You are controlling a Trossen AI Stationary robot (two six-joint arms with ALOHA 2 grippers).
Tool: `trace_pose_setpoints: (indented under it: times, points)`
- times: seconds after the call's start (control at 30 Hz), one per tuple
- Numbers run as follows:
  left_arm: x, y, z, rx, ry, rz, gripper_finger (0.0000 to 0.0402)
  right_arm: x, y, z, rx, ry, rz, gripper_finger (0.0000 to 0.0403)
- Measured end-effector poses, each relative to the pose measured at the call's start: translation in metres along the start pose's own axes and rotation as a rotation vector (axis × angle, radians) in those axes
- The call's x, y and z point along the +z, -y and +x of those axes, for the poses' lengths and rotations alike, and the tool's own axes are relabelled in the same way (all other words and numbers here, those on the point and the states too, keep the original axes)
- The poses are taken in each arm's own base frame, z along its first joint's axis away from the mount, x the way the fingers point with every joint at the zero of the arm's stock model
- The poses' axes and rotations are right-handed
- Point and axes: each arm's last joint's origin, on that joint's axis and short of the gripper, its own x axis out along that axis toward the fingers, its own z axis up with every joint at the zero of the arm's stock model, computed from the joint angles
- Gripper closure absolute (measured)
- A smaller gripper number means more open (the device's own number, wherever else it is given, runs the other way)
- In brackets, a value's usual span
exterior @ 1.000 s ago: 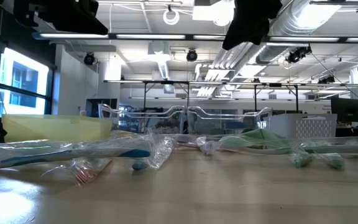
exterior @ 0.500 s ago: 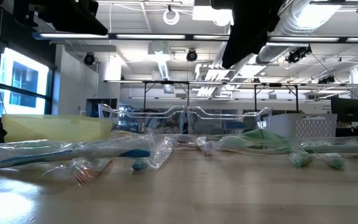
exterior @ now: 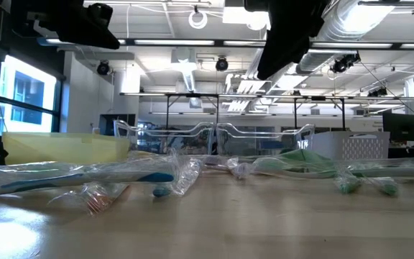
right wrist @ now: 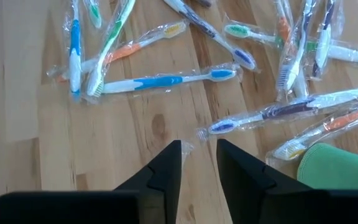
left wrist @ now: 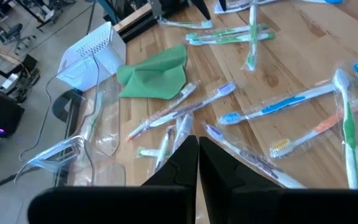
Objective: Pick & Place Toothbrushes
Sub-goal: Put the green toothbrush into the right transparent bin
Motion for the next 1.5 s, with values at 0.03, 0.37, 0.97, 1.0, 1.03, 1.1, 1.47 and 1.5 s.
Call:
trace_pose_setpoints:
  times: [0.03,0.37,0.97,1.0,1.03,1.1,1.47,1.5]
  points:
    - [0.000,0.000,0.000,0.000,0.001,-0.001,0.0392,0.000,0.000,0.000,0.000,0.000,0.000,0.0307]
    - [0.000,0.000,0.000,0.000,0.000,0.000,0.0392,-0.003,-0.002,0.008,0.013,-0.038,0.003,0.0295]
    - [-0.001,0.001,0.000,-0.006,-0.013,0.005,0.0392,-0.032,-0.024,0.058,0.075,-0.267,-0.054,0.0237]
    - [-0.001,0.001,0.000,-0.006,-0.014,0.006,0.0392,-0.034,-0.026,0.061,0.069,-0.277,-0.051,0.0234]
    - [-0.001,0.001,0.000,-0.006,-0.013,0.006,0.0392,-0.036,-0.027,0.063,0.061,-0.288,-0.043,0.0231]
    - [-0.001,0.001,0.000,-0.006,-0.014,0.006,0.0392,-0.040,-0.027,0.070,0.036,-0.304,-0.030,0.0227]
    - [-0.001,0.001,0.000,-0.007,-0.015,0.004,0.0392,-0.045,-0.024,0.086,-0.048,-0.306,-0.021,0.0225]
    - [-0.002,0.001,0.000,-0.008,-0.018,0.005,0.0392,-0.046,-0.024,0.086,-0.049,-0.311,-0.021,0.0225]
